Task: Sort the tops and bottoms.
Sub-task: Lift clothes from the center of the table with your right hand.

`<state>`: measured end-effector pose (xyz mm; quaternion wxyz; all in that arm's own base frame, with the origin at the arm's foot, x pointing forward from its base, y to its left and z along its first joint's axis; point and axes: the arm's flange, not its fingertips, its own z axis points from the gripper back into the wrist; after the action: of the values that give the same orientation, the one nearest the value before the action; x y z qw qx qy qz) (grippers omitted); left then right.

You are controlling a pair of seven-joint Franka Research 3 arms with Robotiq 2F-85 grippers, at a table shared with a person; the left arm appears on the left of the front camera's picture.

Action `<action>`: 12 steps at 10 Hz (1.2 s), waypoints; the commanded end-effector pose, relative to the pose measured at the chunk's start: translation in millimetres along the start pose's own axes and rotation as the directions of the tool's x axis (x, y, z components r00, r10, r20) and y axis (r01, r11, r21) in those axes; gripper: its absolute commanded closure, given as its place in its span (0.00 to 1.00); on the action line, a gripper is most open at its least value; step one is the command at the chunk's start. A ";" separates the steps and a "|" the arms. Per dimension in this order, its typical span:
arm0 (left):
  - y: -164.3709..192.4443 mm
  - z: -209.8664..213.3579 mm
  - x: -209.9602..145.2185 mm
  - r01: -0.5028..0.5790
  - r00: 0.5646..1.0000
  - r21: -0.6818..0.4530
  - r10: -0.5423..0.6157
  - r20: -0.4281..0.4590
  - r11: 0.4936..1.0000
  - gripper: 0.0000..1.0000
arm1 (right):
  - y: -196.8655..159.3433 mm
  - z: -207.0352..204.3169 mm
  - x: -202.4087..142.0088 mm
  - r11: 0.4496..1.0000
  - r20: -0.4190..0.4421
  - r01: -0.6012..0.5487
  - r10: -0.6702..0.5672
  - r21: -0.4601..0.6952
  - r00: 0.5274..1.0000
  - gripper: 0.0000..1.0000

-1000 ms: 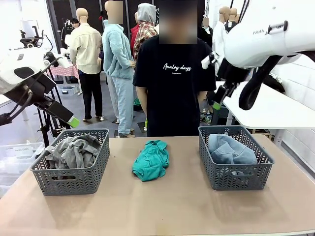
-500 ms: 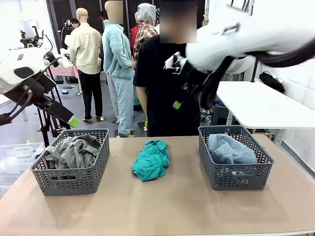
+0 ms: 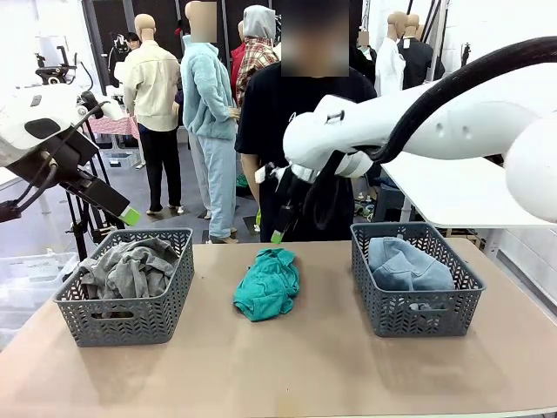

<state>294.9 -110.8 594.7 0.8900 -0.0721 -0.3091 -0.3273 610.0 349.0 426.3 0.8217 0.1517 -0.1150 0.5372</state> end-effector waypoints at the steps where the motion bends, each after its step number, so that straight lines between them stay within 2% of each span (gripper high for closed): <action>1: 1.3 0.8 -0.5 -0.003 1.000 -0.010 0.003 0.007 1.000 0.00 | -1.4 -20.7 12.3 0.999 -0.070 -0.006 0.009 0.043 0.998 0.00; 7: 1.3 0.8 -0.5 -0.003 1.000 -0.010 0.003 0.007 1.000 0.00 | 8.0 -92.4 -2.9 0.993 -0.143 -0.065 0.079 0.098 0.987 0.00; 12: 1.3 0.8 -0.5 -0.003 1.000 -0.010 0.003 0.007 1.000 0.00 | 20.2 -122.2 -13.5 0.985 -0.238 -0.123 0.149 0.118 0.960 0.00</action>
<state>294.9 -110.7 594.7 0.8901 -0.0721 -0.3091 -0.3272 591.5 391.7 309.1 0.7883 0.1315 -0.0089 0.6010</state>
